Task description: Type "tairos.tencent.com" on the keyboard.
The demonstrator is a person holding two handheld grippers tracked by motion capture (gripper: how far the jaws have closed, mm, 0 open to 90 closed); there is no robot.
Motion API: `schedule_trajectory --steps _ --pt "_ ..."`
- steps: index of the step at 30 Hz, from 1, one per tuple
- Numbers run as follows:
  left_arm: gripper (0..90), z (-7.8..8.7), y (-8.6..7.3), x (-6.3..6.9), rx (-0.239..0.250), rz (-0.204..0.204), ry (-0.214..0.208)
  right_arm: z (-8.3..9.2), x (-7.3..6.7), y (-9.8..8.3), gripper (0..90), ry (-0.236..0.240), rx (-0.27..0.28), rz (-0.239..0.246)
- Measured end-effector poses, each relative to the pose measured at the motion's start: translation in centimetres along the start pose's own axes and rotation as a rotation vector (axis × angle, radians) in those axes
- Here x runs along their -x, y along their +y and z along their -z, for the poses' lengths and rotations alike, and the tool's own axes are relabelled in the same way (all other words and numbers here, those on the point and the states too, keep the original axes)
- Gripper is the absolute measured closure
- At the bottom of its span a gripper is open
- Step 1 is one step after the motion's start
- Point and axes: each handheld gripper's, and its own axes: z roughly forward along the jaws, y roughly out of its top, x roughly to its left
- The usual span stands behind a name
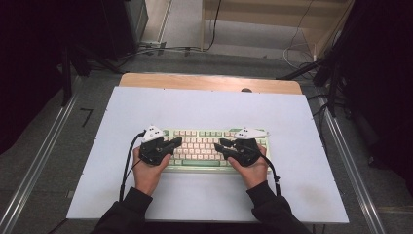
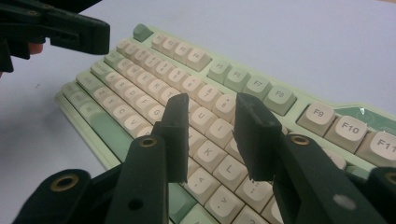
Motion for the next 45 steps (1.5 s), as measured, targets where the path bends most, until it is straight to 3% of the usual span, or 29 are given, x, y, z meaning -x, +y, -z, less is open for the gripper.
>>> schedule_trajectory --steps 8,15,25,39,45 --pt "90.0 -0.9 -0.3 1.2 -0.081 -0.052 -0.046 0.1 0.2 0.0 59.6 -0.010 0.006 -0.002" --pt "90.0 -1.7 -0.7 1.9 -0.151 -0.104 -0.029 0.2 0.3 0.0 56.7 -0.018 0.006 -0.007" --pt "90.0 -2.2 -1.0 1.8 -0.192 -0.116 -0.019 0.2 0.3 0.0 56.7 -0.019 0.006 -0.008" --pt "90.0 -2.5 -1.1 1.7 -0.214 -0.121 -0.021 0.1 0.3 -0.1 56.7 -0.021 0.003 -0.007" --pt "90.0 -2.1 -0.9 1.8 -0.169 -0.108 -0.042 0.0 0.2 -0.1 56.4 -0.019 -0.003 -0.010"
